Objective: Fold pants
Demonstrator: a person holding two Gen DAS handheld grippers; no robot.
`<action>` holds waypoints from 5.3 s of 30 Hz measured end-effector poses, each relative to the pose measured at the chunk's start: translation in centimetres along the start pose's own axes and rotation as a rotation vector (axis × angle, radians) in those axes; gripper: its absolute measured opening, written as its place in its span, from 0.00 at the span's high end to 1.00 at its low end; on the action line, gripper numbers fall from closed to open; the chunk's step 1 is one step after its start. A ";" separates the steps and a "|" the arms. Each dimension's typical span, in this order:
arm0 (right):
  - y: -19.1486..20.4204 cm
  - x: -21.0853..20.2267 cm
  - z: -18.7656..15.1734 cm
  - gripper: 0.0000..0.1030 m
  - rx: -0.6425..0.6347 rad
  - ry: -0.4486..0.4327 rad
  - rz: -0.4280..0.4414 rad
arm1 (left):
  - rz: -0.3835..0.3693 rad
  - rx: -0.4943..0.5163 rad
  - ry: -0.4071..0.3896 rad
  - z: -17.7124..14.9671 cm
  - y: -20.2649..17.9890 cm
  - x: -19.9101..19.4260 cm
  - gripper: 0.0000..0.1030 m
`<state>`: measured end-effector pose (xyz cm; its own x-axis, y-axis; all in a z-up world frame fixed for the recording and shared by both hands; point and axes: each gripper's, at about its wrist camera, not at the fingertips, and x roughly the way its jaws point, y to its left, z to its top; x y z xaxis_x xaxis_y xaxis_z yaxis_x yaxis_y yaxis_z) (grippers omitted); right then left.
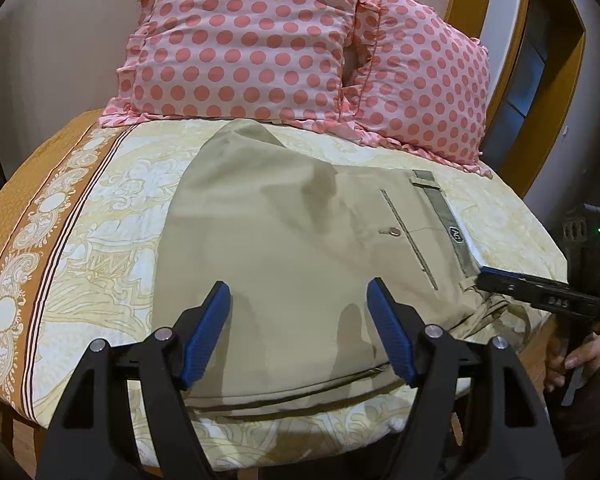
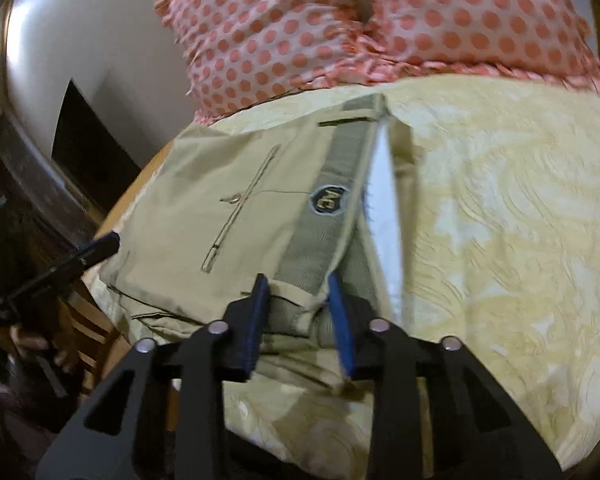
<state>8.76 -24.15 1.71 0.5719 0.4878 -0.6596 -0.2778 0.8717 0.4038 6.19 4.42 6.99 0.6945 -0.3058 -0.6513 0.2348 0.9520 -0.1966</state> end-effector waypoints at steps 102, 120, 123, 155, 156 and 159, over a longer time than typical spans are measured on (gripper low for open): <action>-11.2 6.4 10.4 0.52 0.264 0.060 0.199 | -0.278 -0.047 0.297 7.9 9.2 13.3 0.11; -9.3 4.3 14.9 0.90 0.190 -0.061 0.256 | -0.274 -0.122 0.164 13.2 9.3 13.5 0.93; -11.0 4.7 17.8 0.90 0.217 -0.129 0.184 | -0.200 -0.109 0.067 16.7 8.7 16.2 0.92; 4.1 5.2 0.0 0.02 0.011 -0.097 -0.382 | 0.272 0.058 0.074 -1.2 -0.1 7.2 0.09; 4.5 5.3 -0.3 0.02 -0.010 -0.116 -0.399 | 0.268 0.057 0.066 -1.4 -0.2 7.0 0.09; 5.3 5.5 -1.3 0.02 -0.055 -0.127 -0.454 | 0.257 0.053 0.055 -2.0 -0.5 6.7 0.04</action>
<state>9.45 -16.80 -0.60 0.7337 0.0501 -0.6777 -0.0166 0.9983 0.0558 9.39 1.92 1.29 0.6982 -0.0510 -0.7141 0.0912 0.9957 0.0181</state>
